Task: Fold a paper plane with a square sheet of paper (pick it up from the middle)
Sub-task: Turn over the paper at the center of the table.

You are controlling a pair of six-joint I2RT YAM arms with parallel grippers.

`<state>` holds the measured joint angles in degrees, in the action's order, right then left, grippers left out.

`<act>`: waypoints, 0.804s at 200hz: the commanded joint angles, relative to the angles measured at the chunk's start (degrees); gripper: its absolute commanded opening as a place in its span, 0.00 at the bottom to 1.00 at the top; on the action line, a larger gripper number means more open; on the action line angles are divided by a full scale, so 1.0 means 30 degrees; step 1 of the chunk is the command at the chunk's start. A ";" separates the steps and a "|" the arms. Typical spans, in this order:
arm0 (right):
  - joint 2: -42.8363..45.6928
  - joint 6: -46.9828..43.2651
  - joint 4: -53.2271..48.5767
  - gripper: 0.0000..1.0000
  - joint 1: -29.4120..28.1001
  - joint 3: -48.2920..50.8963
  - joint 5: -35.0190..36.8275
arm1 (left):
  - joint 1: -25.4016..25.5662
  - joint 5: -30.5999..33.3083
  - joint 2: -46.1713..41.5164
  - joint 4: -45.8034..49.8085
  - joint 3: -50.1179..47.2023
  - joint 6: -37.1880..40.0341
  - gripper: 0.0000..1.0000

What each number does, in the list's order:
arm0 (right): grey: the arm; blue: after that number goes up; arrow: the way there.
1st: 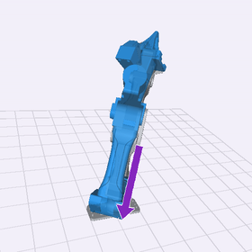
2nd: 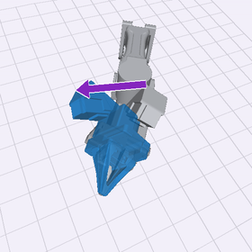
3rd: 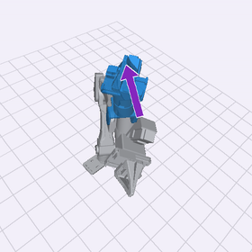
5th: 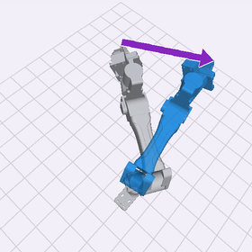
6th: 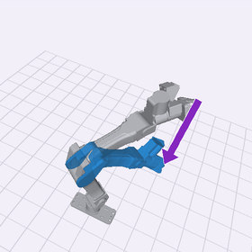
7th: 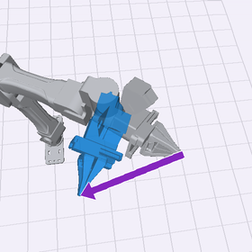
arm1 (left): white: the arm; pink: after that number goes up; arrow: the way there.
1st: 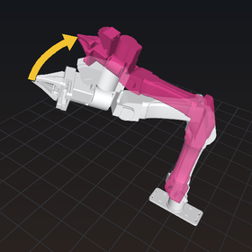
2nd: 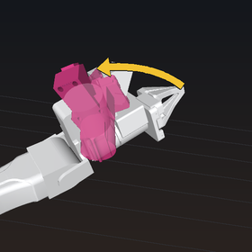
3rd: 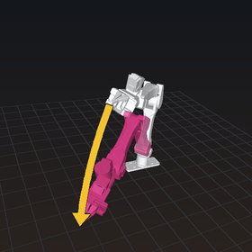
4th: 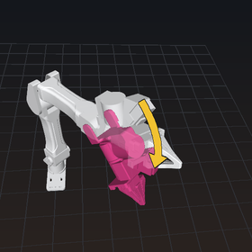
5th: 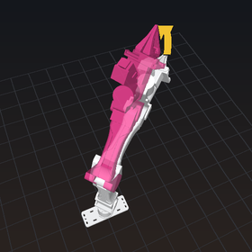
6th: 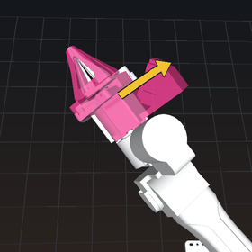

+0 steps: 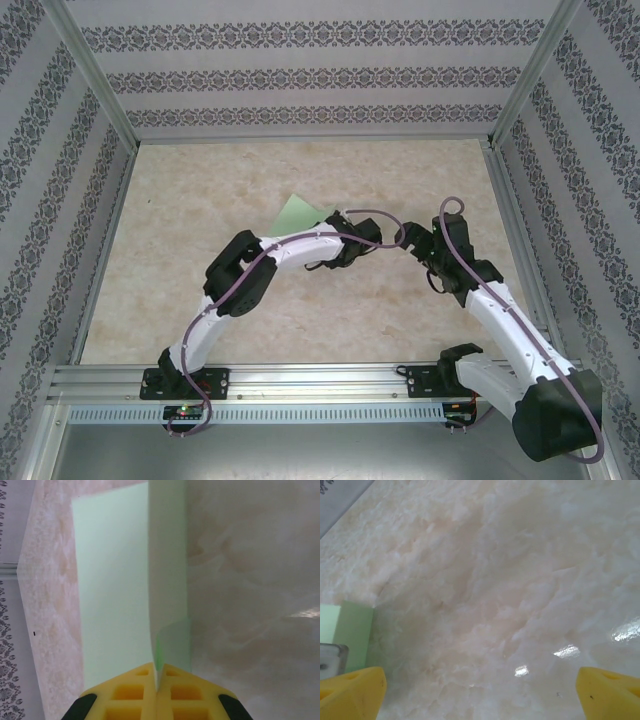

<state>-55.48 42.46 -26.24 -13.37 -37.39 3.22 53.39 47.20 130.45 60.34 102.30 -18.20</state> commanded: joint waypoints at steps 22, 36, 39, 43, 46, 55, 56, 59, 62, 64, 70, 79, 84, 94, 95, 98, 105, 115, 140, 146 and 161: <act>0.0185 0.0422 -0.1127 0.97 0.0186 -0.0722 0.0669 | 0.0429 -0.1743 0.0521 -0.0804 0.0089 -0.0225 0.06; 0.0024 0.0292 -0.1170 0.98 0.0183 -0.0780 0.0669 | 0.0427 -0.2223 0.0569 -0.1040 -0.0096 -0.0441 0.08; 0.0003 0.0291 -0.1183 0.98 0.0204 -0.0780 0.0659 | 0.0427 -0.2315 0.0570 -0.1073 -0.0150 -0.0461 0.08; -0.0045 0.0265 -0.1207 0.98 0.0196 -0.0795 0.0665 | 0.0427 -0.2482 0.0574 -0.1157 -0.0186 -0.0493 0.08; -0.0064 0.0244 -0.1214 0.98 0.0191 -0.0800 0.0681 | 0.0427 -0.2615 0.0556 -0.1238 -0.0216 -0.0519 0.09; -0.0113 0.0183 -0.1242 0.98 0.0187 -0.0780 0.0651 | 0.0427 -0.2929 0.0582 -0.1336 -0.0263 -0.0575 0.10; -0.0126 0.0179 -0.1243 0.98 0.0197 -0.0780 0.0652 | 0.0427 -0.2959 0.0595 -0.1349 -0.0263 -0.0580 0.10; -0.0129 0.0174 -0.1284 0.98 0.0206 -0.0780 0.0654 | 0.0427 -0.3029 0.0595 -0.1360 -0.0263 -0.0625 0.11; -0.0163 0.0145 -0.1296 0.98 0.0222 -0.0780 0.0654 | 0.0427 -0.3126 0.0613 -0.1354 -0.0281 -0.0660 0.11; -0.0166 0.0145 -0.1301 0.98 0.0211 -0.0780 0.0654 | 0.0427 -0.3177 0.0609 -0.1360 -0.0267 -0.0677 0.11; -0.0167 0.0115 -0.1346 0.98 0.0209 -0.0780 0.0626 | 0.0427 -0.3271 0.0623 -0.1434 -0.0291 -0.0720 0.12; -0.0167 0.0087 -0.1387 0.98 0.0220 -0.0780 0.0625 | 0.0427 -0.3433 0.0608 -0.1468 -0.0325 -0.0732 0.13; -0.0163 0.0071 -0.1416 0.98 0.0226 -0.0780 0.0625 | 0.0427 -0.3567 0.0612 -0.1483 -0.0307 -0.0732 0.14; -0.0167 0.0068 -0.1420 0.98 0.0269 -0.0780 0.0523 | 0.0427 -0.3898 0.0593 -0.1458 -0.0242 -0.0719 0.16; -0.0167 0.0062 -0.1420 0.98 0.0282 -0.0780 0.0515 | 0.0427 -0.3927 0.0586 -0.1454 -0.0238 -0.0725 0.16; -0.0131 0.0032 -0.1420 0.98 0.0293 -0.0780 0.0461 | 0.0427 -0.4040 0.0528 -0.1428 -0.0194 -0.0716 0.17; -0.0114 0.0028 -0.1394 0.98 0.0330 -0.0808 0.0363 | 0.0427 -0.4343 0.0399 -0.1335 -0.0070 -0.0763 0.20; 0.0020 -0.0002 -0.1261 0.98 0.0368 -0.0755 0.0220 | 0.0427 -0.4914 0.0031 -0.1376 -0.0028 -0.0819 0.25; 0.0299 -0.0203 -0.1229 0.98 0.0536 -0.0808 0.0043 | 0.0412 -0.7151 -0.1785 -0.1815 -0.0373 -0.0832 0.38; 0.0304 -0.0233 -0.1265 0.98 0.0567 -0.0838 -0.0004 | 0.0399 -0.7998 -0.2378 -0.2185 -0.0656 -0.0814 0.42; 0.0236 -0.0446 -0.1258 0.98 0.0617 -0.0925 -0.0332 | 0.0247 -1.0538 -0.4181 -0.3420 -0.1709 -0.0834 0.52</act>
<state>-55.48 42.35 -30.09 -12.21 -38.24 3.77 53.80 27.62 128.31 56.03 100.09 -20.03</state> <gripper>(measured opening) 0.980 0.454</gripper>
